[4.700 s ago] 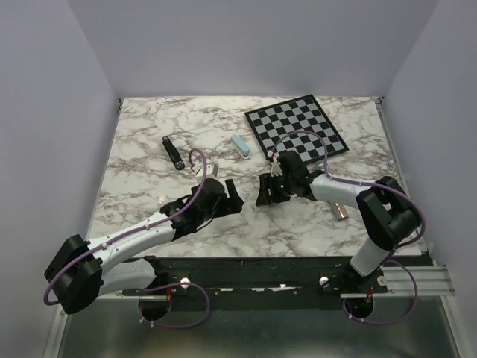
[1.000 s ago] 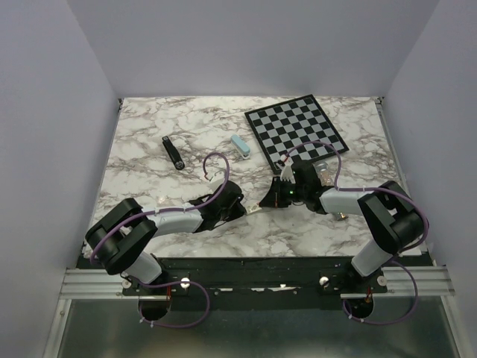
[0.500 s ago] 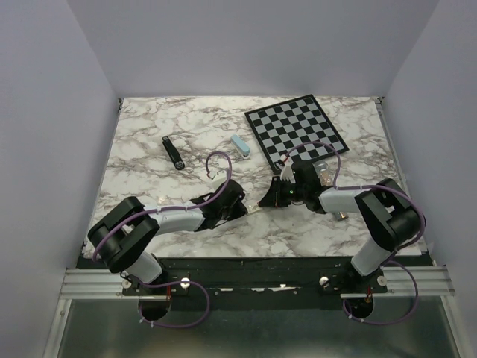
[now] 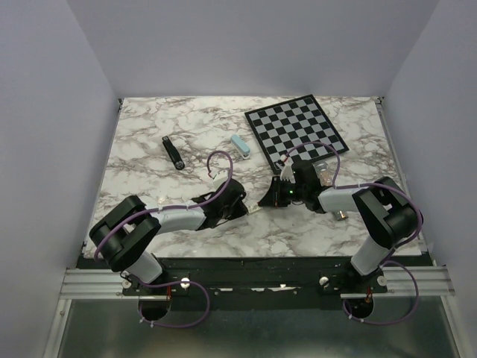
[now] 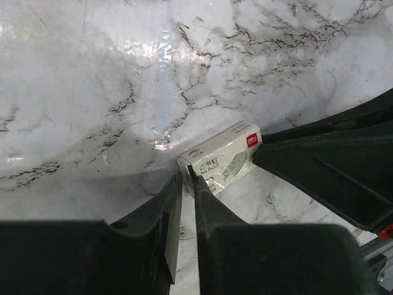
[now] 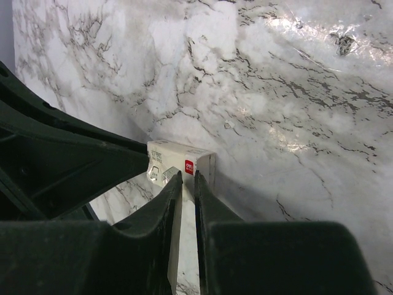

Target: Load the staples into the stapler

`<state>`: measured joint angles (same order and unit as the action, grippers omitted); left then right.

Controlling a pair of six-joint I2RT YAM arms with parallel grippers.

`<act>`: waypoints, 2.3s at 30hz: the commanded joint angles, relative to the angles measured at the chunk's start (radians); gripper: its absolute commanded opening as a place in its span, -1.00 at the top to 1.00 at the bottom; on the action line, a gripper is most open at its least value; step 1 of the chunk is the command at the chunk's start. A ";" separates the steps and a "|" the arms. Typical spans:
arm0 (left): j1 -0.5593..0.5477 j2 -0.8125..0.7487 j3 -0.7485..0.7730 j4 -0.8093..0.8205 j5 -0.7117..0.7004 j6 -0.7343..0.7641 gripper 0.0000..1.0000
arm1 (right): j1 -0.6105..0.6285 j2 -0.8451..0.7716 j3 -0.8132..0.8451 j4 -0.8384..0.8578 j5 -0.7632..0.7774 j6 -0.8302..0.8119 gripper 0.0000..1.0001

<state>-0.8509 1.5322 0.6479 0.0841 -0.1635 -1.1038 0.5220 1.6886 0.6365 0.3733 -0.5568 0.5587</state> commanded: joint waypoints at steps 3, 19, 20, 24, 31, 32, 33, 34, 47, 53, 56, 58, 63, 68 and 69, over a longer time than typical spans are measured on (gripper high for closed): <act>-0.007 0.029 0.039 -0.021 0.036 -0.007 0.80 | 0.012 0.013 -0.017 0.036 -0.063 0.010 0.73; -0.005 -0.032 0.090 -0.222 -0.039 0.022 1.00 | 0.000 -0.063 -0.055 -0.004 0.064 0.017 0.99; -0.005 -0.030 0.091 -0.230 -0.041 0.024 1.00 | -0.002 -0.072 -0.057 -0.002 0.070 0.017 0.99; -0.005 -0.038 0.096 -0.251 -0.051 0.027 1.00 | -0.002 -0.089 -0.067 -0.002 0.086 0.014 0.99; -0.005 -0.066 0.090 -0.227 -0.054 0.028 0.90 | -0.002 -0.079 -0.064 0.003 0.071 0.017 0.99; -0.005 -0.069 0.085 -0.212 -0.042 0.024 0.77 | -0.002 -0.078 -0.064 0.006 0.070 0.018 0.99; -0.007 -0.072 0.078 -0.181 -0.036 0.021 0.63 | -0.002 -0.076 -0.064 0.010 0.063 0.018 0.99; -0.005 -0.075 0.076 -0.170 -0.030 0.019 0.44 | -0.002 -0.070 -0.064 0.013 0.058 0.020 0.99; -0.007 0.003 0.107 -0.159 0.001 0.022 0.26 | -0.002 -0.061 -0.061 0.021 0.046 0.017 0.99; -0.007 0.025 0.121 -0.159 0.013 0.033 0.26 | -0.004 -0.052 -0.060 0.022 0.038 0.018 0.99; -0.005 0.031 0.124 -0.161 0.010 0.033 0.27 | -0.002 -0.050 -0.060 0.026 0.034 0.017 0.99; -0.005 0.040 0.130 -0.167 0.013 0.035 0.28 | -0.002 -0.052 -0.060 0.027 0.034 0.017 0.99; -0.005 0.052 0.142 -0.199 0.013 0.038 0.31 | -0.004 -0.055 -0.061 0.027 0.035 0.017 0.99; -0.005 0.031 0.130 -0.224 -0.010 0.027 0.39 | -0.002 -0.060 -0.064 0.026 0.038 0.017 0.99; -0.005 0.028 0.124 -0.227 -0.014 0.027 0.40 | -0.002 -0.061 -0.064 0.027 0.037 0.017 0.99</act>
<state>-0.8513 1.5745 0.7723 -0.1009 -0.1642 -1.0771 0.5205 1.6249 0.5819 0.3737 -0.5098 0.5762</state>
